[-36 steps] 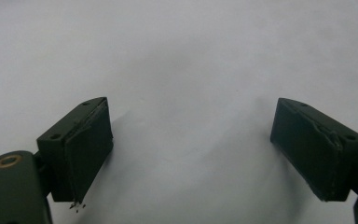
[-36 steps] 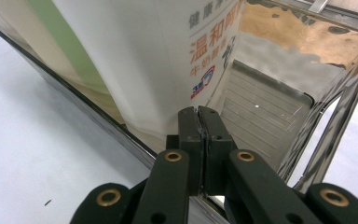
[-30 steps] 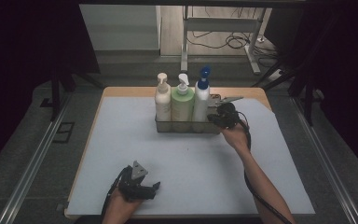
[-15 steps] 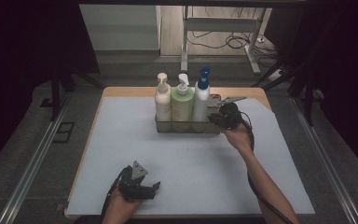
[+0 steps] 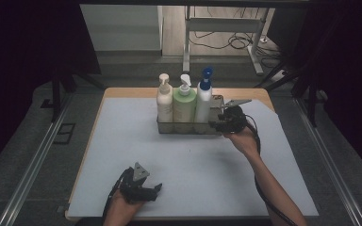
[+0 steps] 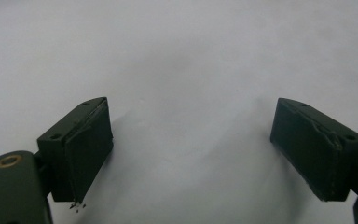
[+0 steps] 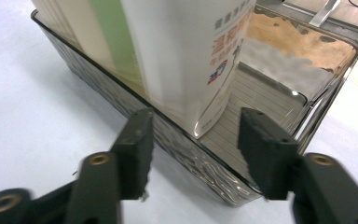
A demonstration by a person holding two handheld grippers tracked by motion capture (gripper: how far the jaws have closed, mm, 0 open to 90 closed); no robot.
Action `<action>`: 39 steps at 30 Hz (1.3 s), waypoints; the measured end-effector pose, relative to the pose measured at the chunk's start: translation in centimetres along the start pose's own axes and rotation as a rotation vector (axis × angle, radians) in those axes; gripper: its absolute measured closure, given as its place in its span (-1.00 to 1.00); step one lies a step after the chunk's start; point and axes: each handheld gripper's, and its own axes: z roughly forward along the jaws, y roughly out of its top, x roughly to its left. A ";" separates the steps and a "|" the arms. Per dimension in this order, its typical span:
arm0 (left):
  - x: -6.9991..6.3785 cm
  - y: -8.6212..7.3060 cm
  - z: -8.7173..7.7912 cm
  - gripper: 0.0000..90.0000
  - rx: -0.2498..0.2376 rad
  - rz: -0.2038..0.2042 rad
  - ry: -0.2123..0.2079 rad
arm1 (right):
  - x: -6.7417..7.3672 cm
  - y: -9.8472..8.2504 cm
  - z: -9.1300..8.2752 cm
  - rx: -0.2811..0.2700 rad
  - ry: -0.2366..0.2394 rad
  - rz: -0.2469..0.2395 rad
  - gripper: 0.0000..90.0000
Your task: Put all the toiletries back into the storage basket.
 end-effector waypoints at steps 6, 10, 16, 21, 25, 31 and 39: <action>0.0 0.0 0.0 -0.71 -0.002 0.001 0.001 | 0.7 -0.2 -0.6 0.004 0.010 -0.032 -0.43; 0.0 0.0 0.0 -0.71 -0.003 -0.001 0.001 | 1.2 -0.3 -1.1 0.011 -0.004 -0.056 -0.55; 0.0 0.0 0.0 -0.71 -0.002 0.000 0.001 | 2.0 -0.8 -1.8 0.022 -0.009 -0.089 -0.70; 0.0 0.0 0.0 -0.71 -0.002 0.000 0.001 | 2.6 -1.4 -2.3 0.034 -0.007 -0.105 -0.73; -0.1 0.0 0.0 -0.71 -0.002 0.000 0.002 | 2.9 -1.8 -2.7 0.037 0.004 -0.109 -0.79; -0.1 0.0 0.0 -0.71 -0.002 0.000 0.003 | 3.4 -2.4 -3.4 0.040 0.009 -0.122 -0.89; -0.1 0.0 0.0 -0.71 -0.002 0.001 0.004 | 3.9 -3.2 -4.7 0.041 0.003 -0.137 -0.96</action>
